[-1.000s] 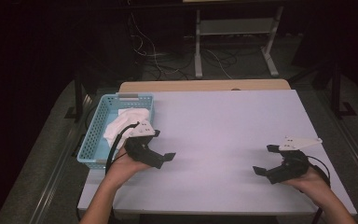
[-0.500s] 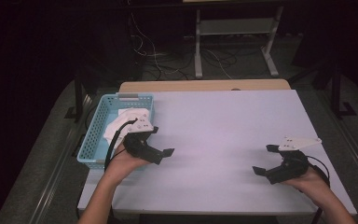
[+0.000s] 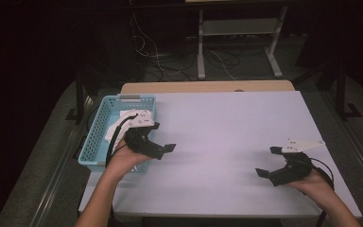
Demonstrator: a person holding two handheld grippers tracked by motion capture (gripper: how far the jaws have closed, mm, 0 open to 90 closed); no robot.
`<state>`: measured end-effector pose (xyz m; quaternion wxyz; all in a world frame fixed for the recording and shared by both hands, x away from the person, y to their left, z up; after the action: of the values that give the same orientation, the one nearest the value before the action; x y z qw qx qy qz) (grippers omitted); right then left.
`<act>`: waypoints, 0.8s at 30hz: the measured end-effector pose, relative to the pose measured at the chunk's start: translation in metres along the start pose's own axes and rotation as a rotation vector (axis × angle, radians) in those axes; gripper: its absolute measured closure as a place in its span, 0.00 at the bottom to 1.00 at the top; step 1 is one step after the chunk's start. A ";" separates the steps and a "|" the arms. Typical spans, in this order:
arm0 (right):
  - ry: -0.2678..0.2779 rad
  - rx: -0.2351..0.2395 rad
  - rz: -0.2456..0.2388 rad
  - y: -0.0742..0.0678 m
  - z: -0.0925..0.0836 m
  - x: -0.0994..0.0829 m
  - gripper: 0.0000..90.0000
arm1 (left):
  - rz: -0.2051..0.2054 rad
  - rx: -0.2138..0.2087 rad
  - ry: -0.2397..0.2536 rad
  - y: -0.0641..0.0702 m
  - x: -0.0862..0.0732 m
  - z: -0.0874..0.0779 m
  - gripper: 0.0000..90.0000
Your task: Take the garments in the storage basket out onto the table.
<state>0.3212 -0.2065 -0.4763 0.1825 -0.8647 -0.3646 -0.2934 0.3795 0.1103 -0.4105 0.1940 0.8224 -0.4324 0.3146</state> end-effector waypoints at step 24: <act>-0.011 0.004 0.000 0.000 0.005 -0.005 0.00 | -0.028 0.046 0.021 -0.028 0.020 -0.002 0.00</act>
<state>0.3205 -0.2067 -0.4835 0.1823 -0.8659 -0.3662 -0.2878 0.4110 0.1150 -0.3966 0.1841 0.8293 -0.4112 0.3305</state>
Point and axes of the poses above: each handheld gripper's, and its own axes: z roughly forward along the jaws, x roughly out of its top, y roughly to its right, the point moved 10 cm from there along z, roughly forward along the jaws, and after that the axes turned 13 degrees about -y, right-handed, at the moved point
